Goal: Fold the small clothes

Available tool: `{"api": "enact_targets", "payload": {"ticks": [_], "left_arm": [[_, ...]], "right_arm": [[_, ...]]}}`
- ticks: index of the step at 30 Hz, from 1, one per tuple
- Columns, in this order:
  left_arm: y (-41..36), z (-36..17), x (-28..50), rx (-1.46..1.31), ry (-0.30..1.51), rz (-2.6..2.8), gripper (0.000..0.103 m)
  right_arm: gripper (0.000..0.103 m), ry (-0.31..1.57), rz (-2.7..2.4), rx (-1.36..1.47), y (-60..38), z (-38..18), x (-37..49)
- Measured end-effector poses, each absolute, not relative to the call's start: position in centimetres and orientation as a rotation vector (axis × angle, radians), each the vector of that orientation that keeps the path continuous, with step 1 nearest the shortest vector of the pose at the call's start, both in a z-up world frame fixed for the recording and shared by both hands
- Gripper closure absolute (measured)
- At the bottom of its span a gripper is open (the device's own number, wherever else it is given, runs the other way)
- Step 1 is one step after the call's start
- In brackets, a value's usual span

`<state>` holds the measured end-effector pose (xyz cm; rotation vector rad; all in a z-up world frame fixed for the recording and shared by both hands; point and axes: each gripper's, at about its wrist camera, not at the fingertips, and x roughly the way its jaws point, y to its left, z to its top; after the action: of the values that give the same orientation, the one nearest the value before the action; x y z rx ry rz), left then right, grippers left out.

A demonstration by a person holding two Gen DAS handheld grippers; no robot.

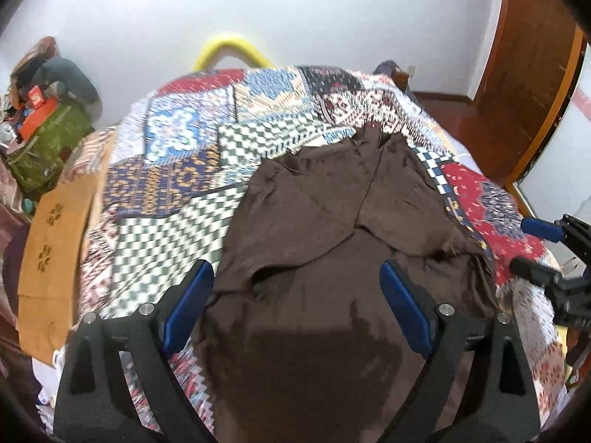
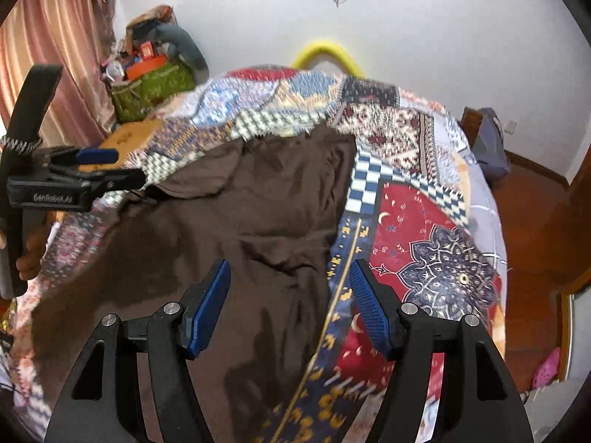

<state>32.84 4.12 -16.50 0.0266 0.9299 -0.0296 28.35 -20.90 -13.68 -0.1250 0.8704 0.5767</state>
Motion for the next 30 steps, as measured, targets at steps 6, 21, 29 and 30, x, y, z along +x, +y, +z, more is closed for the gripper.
{"api": "enact_targets", "payload": {"ticks": [6,21,29,30], "left_arm": [[7.1,-14.2,26.7,0.005,0.927,-0.014,0.009],[15.3,-23.6,15.0,-0.104,1.126,0.098,0.004],[16.4,-27.1,12.0,-0.255,1.193,-0.001,0.020],[16.3,-27.0,11.8,-0.275,1.189,-0.017,0.029]], "right_arm": [[0.024,0.835,0.595,-0.100,-21.3,-11.2,24.3],[0.024,1.041,0.496,-0.107,-24.5,-17.9,15.4],[0.025,1.138,0.527,-0.031,-25.1,-20.4,13.3],[0.028,1.149,0.538,-0.007,-25.3,-20.5,13.2]]}}
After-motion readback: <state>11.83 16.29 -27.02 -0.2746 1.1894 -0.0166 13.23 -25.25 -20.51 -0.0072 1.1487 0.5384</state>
